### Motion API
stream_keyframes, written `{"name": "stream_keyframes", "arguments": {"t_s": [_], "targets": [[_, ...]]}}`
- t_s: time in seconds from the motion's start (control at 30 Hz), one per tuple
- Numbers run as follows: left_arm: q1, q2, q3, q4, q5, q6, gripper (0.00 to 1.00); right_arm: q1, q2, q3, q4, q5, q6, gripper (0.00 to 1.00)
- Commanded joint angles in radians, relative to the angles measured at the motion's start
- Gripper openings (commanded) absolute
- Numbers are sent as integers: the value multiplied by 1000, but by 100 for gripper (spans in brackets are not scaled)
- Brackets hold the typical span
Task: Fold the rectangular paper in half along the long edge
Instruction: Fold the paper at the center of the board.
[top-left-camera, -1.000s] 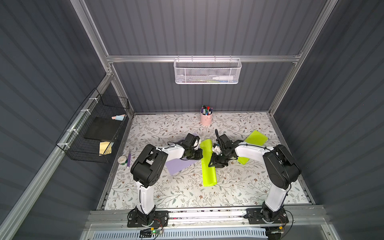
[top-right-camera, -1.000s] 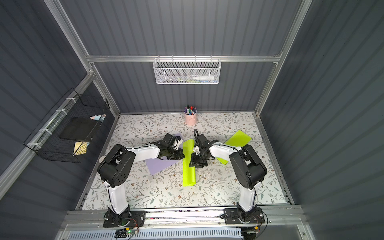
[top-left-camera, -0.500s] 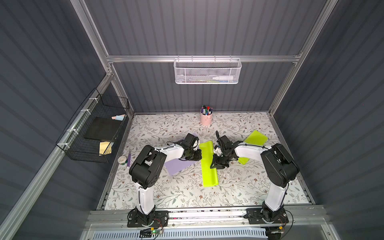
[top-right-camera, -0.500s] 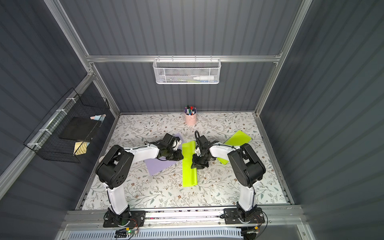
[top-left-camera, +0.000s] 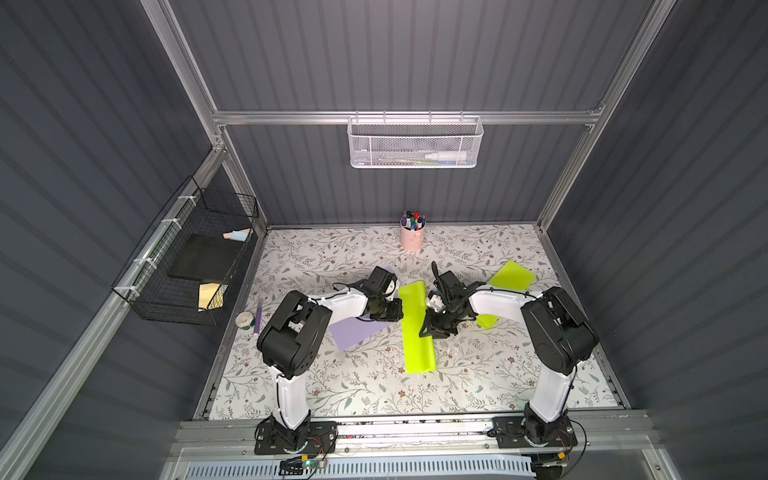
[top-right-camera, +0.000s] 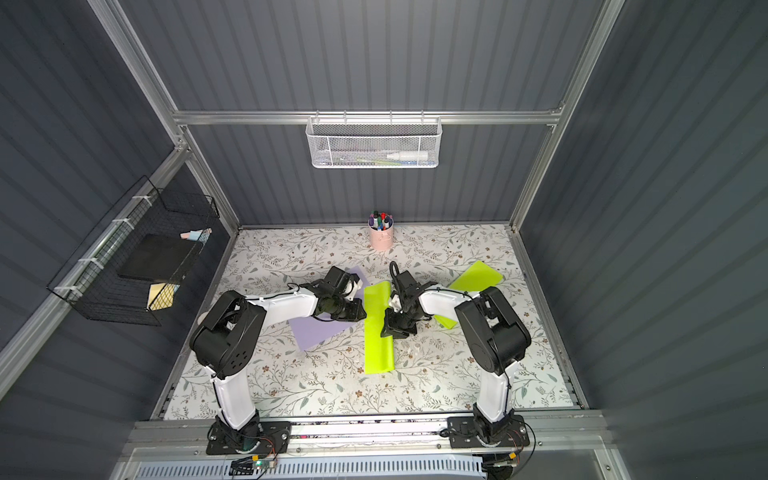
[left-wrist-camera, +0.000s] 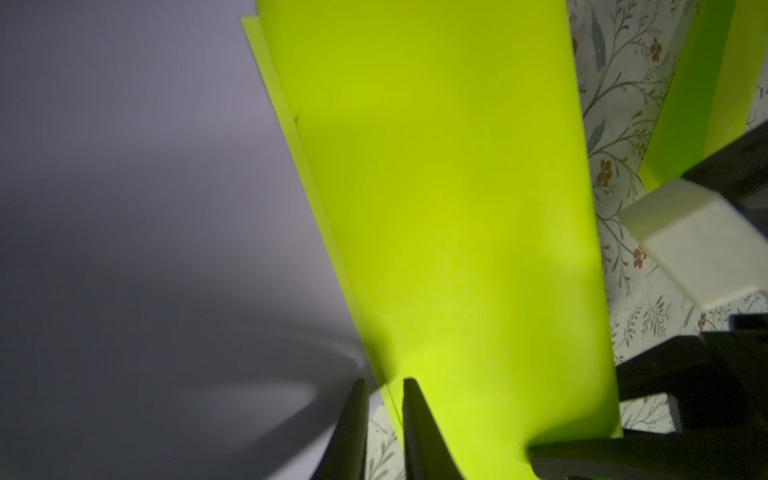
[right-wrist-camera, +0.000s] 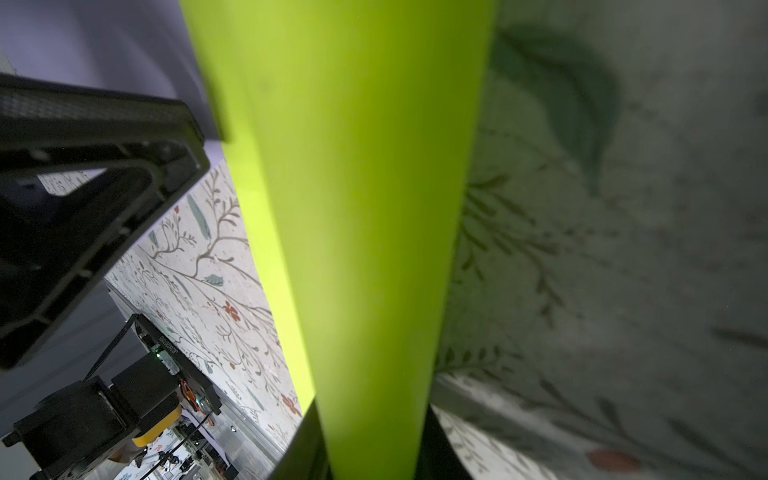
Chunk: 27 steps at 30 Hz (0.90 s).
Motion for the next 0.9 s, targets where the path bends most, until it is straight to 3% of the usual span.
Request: {"name": "stream_keyframes", "arguments": {"t_s": [0.0, 0.87], "targets": [[-3, -46, 23, -23, -3, -2, 20, -2, 31, 1, -11, -7, -15, 28], [-5, -31, 25, 13, 52, -23, 11, -2, 68, 18, -31, 1, -20, 29]]}}
